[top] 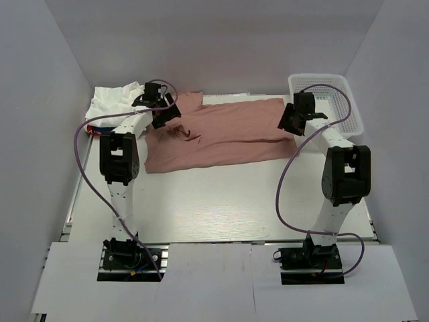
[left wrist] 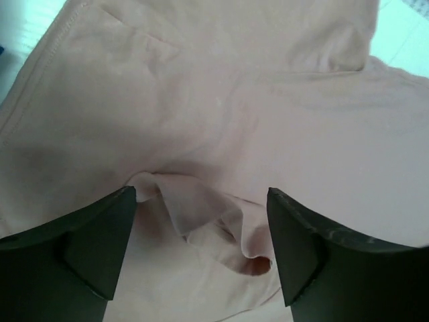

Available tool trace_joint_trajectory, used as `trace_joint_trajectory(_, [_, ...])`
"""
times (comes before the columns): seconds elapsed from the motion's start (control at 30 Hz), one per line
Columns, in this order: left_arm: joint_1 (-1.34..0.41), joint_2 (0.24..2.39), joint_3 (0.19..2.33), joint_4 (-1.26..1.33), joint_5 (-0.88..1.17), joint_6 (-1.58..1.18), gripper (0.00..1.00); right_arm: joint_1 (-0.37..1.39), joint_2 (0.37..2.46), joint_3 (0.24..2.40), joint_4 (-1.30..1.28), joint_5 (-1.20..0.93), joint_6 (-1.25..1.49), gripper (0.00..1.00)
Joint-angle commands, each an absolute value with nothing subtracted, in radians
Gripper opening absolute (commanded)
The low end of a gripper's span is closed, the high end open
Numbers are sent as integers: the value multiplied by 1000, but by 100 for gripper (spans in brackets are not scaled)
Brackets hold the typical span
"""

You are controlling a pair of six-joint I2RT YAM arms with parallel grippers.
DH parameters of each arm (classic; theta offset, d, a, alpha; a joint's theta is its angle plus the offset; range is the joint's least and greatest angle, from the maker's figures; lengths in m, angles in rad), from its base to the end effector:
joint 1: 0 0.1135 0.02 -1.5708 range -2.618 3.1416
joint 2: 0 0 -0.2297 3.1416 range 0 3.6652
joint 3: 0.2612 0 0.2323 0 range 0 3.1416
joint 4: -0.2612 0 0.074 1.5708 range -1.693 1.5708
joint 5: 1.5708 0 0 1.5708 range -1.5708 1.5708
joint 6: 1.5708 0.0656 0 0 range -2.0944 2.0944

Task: Fold and stack the t-shirts

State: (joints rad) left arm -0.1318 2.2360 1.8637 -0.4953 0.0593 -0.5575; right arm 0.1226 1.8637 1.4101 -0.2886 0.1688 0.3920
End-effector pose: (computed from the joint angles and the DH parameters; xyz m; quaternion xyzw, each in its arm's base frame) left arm 0.4781 -0.0673 0.1621 -0.1883 0.9194 -0.1425 0.3146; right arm 0.4148 0.0400 0.1953 0.1561 0.8993 0.0274 0.4075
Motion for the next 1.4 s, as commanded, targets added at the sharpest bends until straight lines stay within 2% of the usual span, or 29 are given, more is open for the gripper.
trace_joint_trajectory(0.0, [-123, 2171, 1869, -554, 97, -535, 90, 162, 1797, 1399, -256, 74, 319, 66])
trace_joint_trajectory(0.03, [-123, 2108, 1832, -540, 88, -535, 92, 166, 1787, 1373, -236, 39, 293, 82])
trace_joint_trajectory(0.07, [-123, 2070, 1791, -520, 87, -535, 93, 169, 1760, 1359, -229, 26, 281, 90])
trace_joint_trajectory(0.1, [-123, 2030, 1698, -467, 78, -535, 99, 181, 1752, 1332, -222, 15, 273, 90])
trace_joint_trajectory(0.2, [-146, 1890, 1530, -391, 78, -545, 99, 210, 1736, 1267, -199, -57, 265, 90])
trace_joint_trajectory(0.4, [-155, 1819, 1347, -339, 217, -563, 99, 259, 1772, 1204, -131, -127, 281, 90])
trace_joint_trajectory(0.5, [-175, 1833, 1335, -321, 317, -542, 99, 271, 1833, 1229, -121, -133, 287, 90])
trace_joint_trajectory(0.6, [-198, 1871, 1365, -302, 370, -506, 99, 270, 1890, 1270, -121, -132, 311, 90])
trace_joint_trajectory(0.9, [-252, 2058, 1545, -365, 360, -483, 99, 261, 2042, 1439, -118, -112, 347, 90])
trace_joint_trajectory(1.17, [-261, 2203, 1739, -333, 210, -483, 99, 261, 2043, 1430, -115, -118, 337, 90])
trace_joint_trajectory(1.37, [-252, 2425, 2107, -325, 163, -456, 99, 256, 2005, 1408, -130, -84, 322, 90])
